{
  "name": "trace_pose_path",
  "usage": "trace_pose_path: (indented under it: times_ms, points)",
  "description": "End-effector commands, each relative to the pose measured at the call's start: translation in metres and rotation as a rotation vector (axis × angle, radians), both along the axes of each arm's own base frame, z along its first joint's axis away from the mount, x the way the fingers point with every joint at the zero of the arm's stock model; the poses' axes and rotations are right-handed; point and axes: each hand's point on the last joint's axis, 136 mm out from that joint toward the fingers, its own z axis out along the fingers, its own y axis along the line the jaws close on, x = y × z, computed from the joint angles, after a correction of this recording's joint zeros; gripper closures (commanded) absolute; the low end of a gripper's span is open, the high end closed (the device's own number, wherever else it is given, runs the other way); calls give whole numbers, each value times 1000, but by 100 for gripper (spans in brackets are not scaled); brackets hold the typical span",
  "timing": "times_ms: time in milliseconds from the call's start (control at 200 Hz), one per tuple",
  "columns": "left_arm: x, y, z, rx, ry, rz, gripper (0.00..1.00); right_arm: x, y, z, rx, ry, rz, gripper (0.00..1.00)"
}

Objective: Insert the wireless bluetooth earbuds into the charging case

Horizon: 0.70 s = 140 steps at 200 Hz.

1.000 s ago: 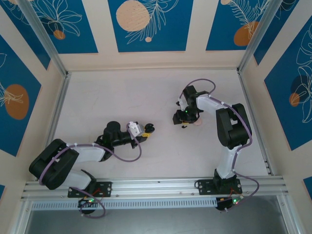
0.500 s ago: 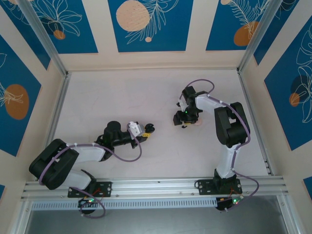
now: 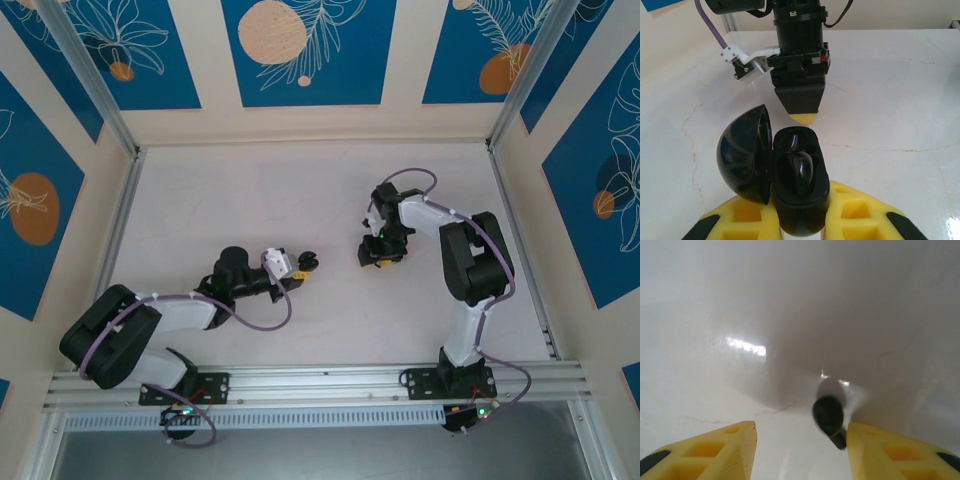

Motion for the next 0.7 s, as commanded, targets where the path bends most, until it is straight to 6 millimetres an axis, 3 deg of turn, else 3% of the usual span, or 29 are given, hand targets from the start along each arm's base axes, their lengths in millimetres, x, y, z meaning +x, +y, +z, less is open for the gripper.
trace_pose_path:
  times_ms: [0, 220, 440, 695]
  points:
    - [-2, -8, 8, -4, -29, -32, 85, -15, 6, 13, 21, 32, -10, 50]
    - [-3, -8, 9, -1, -31, -33, 85, -12, 0, 31, -33, 3, -22, 50]
    - [-4, -8, 10, 4, -34, -33, 85, 5, -12, 56, -117, -67, -4, 50]
    - [-4, -8, 8, 10, -31, -32, 85, 17, -18, 32, -214, -13, 54, 51]
